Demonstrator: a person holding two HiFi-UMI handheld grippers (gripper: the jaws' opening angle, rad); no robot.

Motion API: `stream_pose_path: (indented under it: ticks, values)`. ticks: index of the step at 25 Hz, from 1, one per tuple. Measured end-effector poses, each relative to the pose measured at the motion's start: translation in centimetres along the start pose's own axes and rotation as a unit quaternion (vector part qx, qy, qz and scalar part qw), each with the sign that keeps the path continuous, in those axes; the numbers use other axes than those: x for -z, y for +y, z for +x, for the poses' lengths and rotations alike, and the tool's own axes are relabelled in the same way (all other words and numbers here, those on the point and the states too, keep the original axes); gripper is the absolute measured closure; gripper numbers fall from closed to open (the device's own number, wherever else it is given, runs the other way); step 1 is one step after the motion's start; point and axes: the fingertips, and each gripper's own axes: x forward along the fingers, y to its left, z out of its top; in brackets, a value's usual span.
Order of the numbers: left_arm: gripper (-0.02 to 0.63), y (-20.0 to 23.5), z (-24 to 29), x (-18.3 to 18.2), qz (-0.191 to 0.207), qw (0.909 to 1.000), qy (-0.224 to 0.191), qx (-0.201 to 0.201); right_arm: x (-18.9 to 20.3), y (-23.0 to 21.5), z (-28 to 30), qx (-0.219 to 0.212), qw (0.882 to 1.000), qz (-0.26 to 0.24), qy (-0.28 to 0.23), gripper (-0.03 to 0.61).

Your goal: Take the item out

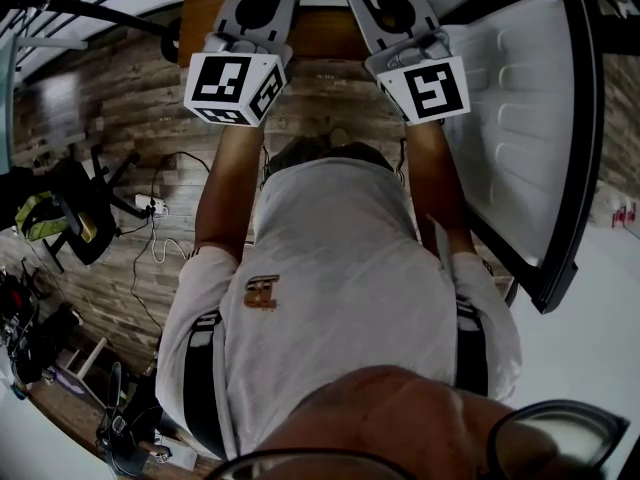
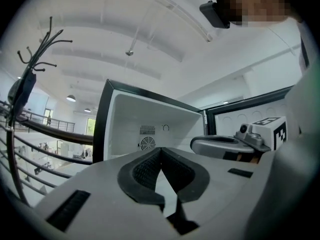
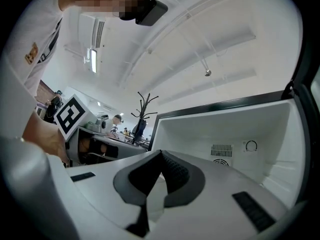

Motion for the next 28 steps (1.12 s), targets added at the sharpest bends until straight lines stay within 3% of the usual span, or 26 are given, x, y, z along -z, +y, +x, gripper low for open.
stream_pose_path:
  ticks: [6,10,15,21,28]
  values:
    - [0.595,2.1,2.1,1.2,-0.104,0.9944,0.008,-0.016,0.4,-1.4,0.6,0.007,1.0,-0.003,0.005,0.546]
    - [0.595,3.3,3.3,2.5,-0.181,0.983,0.007,-0.029,1.0,-2.2,0.4,0.009,1.0,-0.004,0.01,0.546]
    - [0.594,3.9,4.5,2.8,-0.248,0.9682,0.003,-0.033,0.8,-2.8,0.5,0.01,1.0,-0.01,0.012,0.546]
    - [0.591,4.2,5.5,4.5,-0.36,0.9324,-0.004,-0.027,1.3,-3.0,0.4,0.011,1.0,-0.022,0.011,0.546]
    - [0.52,5.1,5.9,5.7,-0.461,0.8864,-0.012,-0.035,1.3,-2.7,0.3,0.014,0.999,-0.031,0.01,0.546]
